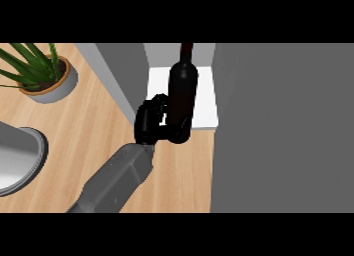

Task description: Pick up the wine, place it into the cabinet and close the cabinet

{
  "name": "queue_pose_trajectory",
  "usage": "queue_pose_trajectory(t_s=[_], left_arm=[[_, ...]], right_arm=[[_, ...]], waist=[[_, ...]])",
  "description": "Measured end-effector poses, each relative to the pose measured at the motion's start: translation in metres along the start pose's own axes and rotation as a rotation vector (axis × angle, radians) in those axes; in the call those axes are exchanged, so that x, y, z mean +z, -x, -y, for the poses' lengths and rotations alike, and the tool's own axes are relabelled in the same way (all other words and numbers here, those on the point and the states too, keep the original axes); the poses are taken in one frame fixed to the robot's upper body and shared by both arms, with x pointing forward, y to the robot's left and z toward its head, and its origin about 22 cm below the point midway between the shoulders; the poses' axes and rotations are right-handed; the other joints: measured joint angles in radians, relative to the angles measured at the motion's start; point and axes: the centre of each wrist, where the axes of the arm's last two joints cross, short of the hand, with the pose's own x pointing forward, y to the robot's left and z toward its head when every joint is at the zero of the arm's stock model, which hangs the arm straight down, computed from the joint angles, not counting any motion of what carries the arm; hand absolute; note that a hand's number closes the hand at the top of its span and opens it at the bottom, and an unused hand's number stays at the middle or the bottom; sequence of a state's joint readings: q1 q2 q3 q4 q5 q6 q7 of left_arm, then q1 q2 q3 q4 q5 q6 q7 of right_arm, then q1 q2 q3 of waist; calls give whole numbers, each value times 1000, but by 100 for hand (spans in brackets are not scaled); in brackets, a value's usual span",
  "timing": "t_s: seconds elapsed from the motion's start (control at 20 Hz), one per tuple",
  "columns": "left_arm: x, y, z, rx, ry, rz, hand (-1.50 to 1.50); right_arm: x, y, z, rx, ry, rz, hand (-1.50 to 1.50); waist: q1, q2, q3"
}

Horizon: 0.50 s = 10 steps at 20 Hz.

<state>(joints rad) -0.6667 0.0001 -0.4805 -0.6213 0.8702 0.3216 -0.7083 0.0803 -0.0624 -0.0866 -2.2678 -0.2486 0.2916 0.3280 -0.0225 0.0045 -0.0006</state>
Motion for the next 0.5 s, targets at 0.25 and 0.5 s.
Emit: queue_pose_trajectory(t_s=[0.25, 0.5], left_arm=[[-12, -4, 4, 13, 11, -17, 150], [-28, -10, 3, 36, 3, -12, 150]], right_arm=[[-1, -2, -5, -5, 0, 6, -150], [2, 3, -5, -14, -9, 2, -150]], waist=[[0, 0, 0], [-7, 2, 0]])
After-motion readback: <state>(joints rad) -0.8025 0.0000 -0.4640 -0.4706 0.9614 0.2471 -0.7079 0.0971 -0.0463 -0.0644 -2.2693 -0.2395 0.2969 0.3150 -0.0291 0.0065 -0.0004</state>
